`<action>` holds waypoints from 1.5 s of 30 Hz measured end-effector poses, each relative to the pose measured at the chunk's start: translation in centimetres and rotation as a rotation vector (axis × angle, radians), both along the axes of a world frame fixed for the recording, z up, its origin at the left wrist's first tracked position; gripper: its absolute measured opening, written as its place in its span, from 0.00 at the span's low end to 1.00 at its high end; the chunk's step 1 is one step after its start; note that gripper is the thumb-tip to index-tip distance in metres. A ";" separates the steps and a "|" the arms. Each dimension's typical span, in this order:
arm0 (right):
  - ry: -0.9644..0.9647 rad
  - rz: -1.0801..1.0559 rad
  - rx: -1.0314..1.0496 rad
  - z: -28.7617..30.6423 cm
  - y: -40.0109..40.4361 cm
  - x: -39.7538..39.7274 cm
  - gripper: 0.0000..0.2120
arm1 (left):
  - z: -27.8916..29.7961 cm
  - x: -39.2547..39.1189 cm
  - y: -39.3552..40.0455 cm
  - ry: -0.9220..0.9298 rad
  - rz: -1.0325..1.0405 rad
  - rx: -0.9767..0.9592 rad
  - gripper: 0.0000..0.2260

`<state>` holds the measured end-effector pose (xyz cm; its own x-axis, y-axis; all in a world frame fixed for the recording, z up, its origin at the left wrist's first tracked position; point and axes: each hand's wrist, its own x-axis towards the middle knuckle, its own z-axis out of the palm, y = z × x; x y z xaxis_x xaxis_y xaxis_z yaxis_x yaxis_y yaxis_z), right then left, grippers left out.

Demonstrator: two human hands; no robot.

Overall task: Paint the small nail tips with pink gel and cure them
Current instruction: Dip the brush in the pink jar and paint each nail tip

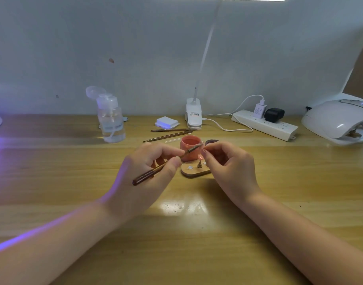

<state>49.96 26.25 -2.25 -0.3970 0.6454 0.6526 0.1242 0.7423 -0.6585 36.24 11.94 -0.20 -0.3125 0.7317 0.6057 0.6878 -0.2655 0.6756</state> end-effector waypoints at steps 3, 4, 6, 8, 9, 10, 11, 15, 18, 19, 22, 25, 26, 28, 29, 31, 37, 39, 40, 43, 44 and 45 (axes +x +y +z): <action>-0.011 -0.002 0.006 0.0 0.0 0.0 0.03 | 0.0 0.1 -0.3 0.001 -0.033 0.038 0.08; -0.013 0.002 0.005 0.0 0.0 0.0 0.03 | 0.1 0.1 -0.4 -0.006 -0.026 0.052 0.08; -0.009 0.010 0.006 0.0 0.0 0.0 0.03 | 0.2 0.2 -0.5 -0.020 0.004 0.071 0.08; -0.010 0.020 0.016 0.0 0.0 0.0 0.03 | 0.3 0.3 -0.3 -0.028 0.024 0.064 0.07; -0.014 0.024 0.023 0.0 0.0 0.0 0.04 | 0.3 0.3 -0.2 -0.013 0.027 0.056 0.06; -0.017 0.026 0.028 0.0 0.0 0.0 0.04 | 0.3 0.4 -0.1 0.009 0.029 0.048 0.07; -0.016 0.026 0.031 0.0 0.0 0.1 0.04 | 0.2 0.4 -0.1 0.034 0.029 0.042 0.07; -0.008 0.021 0.040 0.0 0.1 0.0 0.04 | 0.0 0.3 -0.6 0.048 0.008 0.067 0.09; -0.007 0.026 0.041 0.0 0.1 0.0 0.03 | 0.3 0.4 -0.5 -0.001 0.033 0.073 0.08; -0.006 0.028 0.043 0.0 0.1 0.0 0.03 | 0.3 0.5 -0.4 -0.010 0.039 0.059 0.07; -0.014 0.030 0.046 -0.1 0.1 0.0 0.03 | 0.3 0.7 -0.1 0.039 0.032 0.027 0.06; -0.003 0.036 0.043 0.0 0.0 0.1 0.02 | 0.1 0.6 -0.5 0.082 0.009 0.043 0.08; 0.003 0.043 0.037 0.0 -0.1 0.1 0.02 | 0.1 0.5 -0.6 0.065 0.009 0.058 0.08; 0.014 0.055 0.013 0.1 -0.1 0.0 0.03 | 0.2 0.5 -0.6 0.014 0.031 0.081 0.08; 0.017 0.061 -0.001 0.1 -0.2 0.0 0.04 | 0.2 0.6 -0.5 -0.010 0.046 0.080 0.08; 0.017 0.071 -0.022 0.1 -0.2 0.0 0.04 | 0.2 0.7 -0.2 -0.042 0.055 0.051 0.09; 0.021 0.067 -0.034 0.3 -0.4 0.1 0.04 | 0.0 0.6 -0.5 -0.046 -0.015 0.072 0.08; 0.029 0.073 -0.038 0.3 -0.4 0.1 0.04 | 0.1 0.7 -0.4 -0.080 -0.007 0.085 0.08; 0.027 0.074 -0.040 0.3 -0.4 0.1 0.04 | 0.1 0.8 -0.3 -0.090 -0.001 0.080 0.09; 0.021 0.072 -0.045 0.2 -0.3 0.1 0.03 | -0.1 0.9 -0.3 -0.082 -0.010 0.048 0.10; 0.021 0.073 -0.042 0.2 -0.3 0.1 0.03 | -0.1 0.9 -0.4 -0.071 -0.020 0.051 0.10; 0.021 0.075 -0.040 0.2 -0.3 0.1 0.02 | -0.2 0.8 -0.5 -0.064 -0.028 0.062 0.09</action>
